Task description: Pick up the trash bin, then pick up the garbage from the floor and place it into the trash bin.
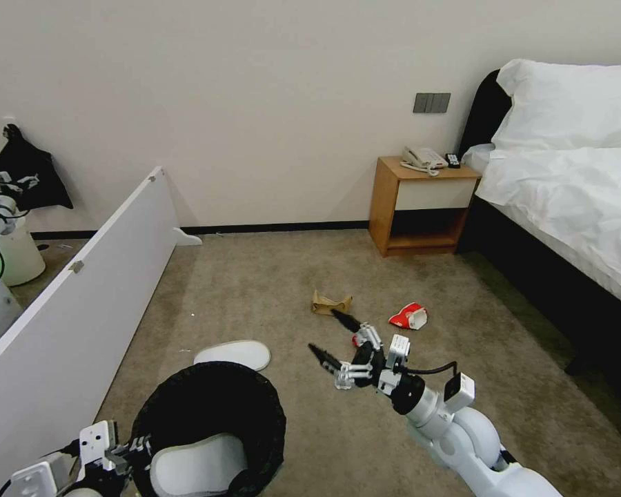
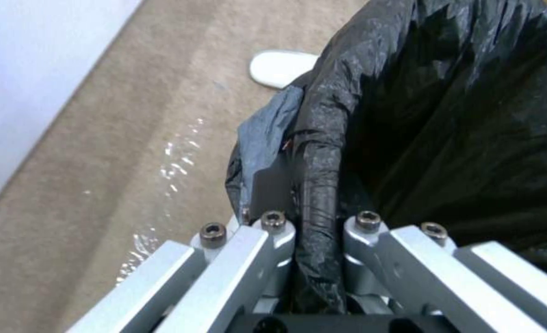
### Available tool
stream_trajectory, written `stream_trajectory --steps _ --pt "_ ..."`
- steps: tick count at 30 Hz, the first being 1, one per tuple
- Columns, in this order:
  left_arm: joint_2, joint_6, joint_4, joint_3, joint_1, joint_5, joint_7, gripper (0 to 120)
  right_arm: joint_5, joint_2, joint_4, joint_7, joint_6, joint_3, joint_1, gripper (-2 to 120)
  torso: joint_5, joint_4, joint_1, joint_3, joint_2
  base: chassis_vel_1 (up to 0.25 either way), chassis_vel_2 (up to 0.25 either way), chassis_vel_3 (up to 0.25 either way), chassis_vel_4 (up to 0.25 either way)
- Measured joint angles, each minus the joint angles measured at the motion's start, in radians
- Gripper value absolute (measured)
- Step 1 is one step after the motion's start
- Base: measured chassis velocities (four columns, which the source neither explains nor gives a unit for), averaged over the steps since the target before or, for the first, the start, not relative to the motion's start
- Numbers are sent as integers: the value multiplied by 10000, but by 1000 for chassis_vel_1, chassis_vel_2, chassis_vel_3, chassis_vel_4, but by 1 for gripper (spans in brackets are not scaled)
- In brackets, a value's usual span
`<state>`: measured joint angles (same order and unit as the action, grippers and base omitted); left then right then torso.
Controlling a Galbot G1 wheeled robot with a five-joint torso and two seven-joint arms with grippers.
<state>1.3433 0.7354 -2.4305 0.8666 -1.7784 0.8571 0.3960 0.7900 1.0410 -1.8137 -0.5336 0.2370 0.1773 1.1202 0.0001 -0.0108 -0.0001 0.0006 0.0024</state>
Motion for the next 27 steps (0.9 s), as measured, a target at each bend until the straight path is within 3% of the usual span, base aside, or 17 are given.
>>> stream_trajectory --steps 6,13,14,15,16,17,20,27 --pt "52 1 54 587 -24 182 7 4 -179 -7 -9 735 -653 137 145 100 0 0 0 0 0 0 0 0 0" --pt "52 1 64 1125 -48 471 7 4 -925 2 21 1360 -726 27 150 100 -2 3 0 0 0 0 0 0 0" --pt "13 1 90 1445 -114 659 -15 4 -1479 -7 -82 2539 -796 -51 344 100 1 3 1 0 0 0 0 0 0" --pt "13 1 90 1445 -114 659 -15 4 -1479 -7 -82 2539 -796 -51 344 100 1 3 1 0 0 0 0 0 0" --pt "-9 1 118 1588 -153 725 -35 4 -1824 -2 -165 3185 -821 -59 488 100 0 3 1 0 0 0 0 0 0" --pt "-32 1 185 1859 -229 828 -112 4 -2550 25 -382 4500 -946 80 948 100 0 2 0 0 0 0 0 0 0" --pt "-62 1 276 2091 -289 980 -215 4 -3305 67 -632 5320 -1115 648 1745 100 -1 -3 0 0 0 0 0 0 0" --pt "-168 -80 489 2219 -397 999 -451 4 -4453 450 -1061 5251 -1164 2168 3047 100 -2 -1 0 -1 0 0 0 0 0"
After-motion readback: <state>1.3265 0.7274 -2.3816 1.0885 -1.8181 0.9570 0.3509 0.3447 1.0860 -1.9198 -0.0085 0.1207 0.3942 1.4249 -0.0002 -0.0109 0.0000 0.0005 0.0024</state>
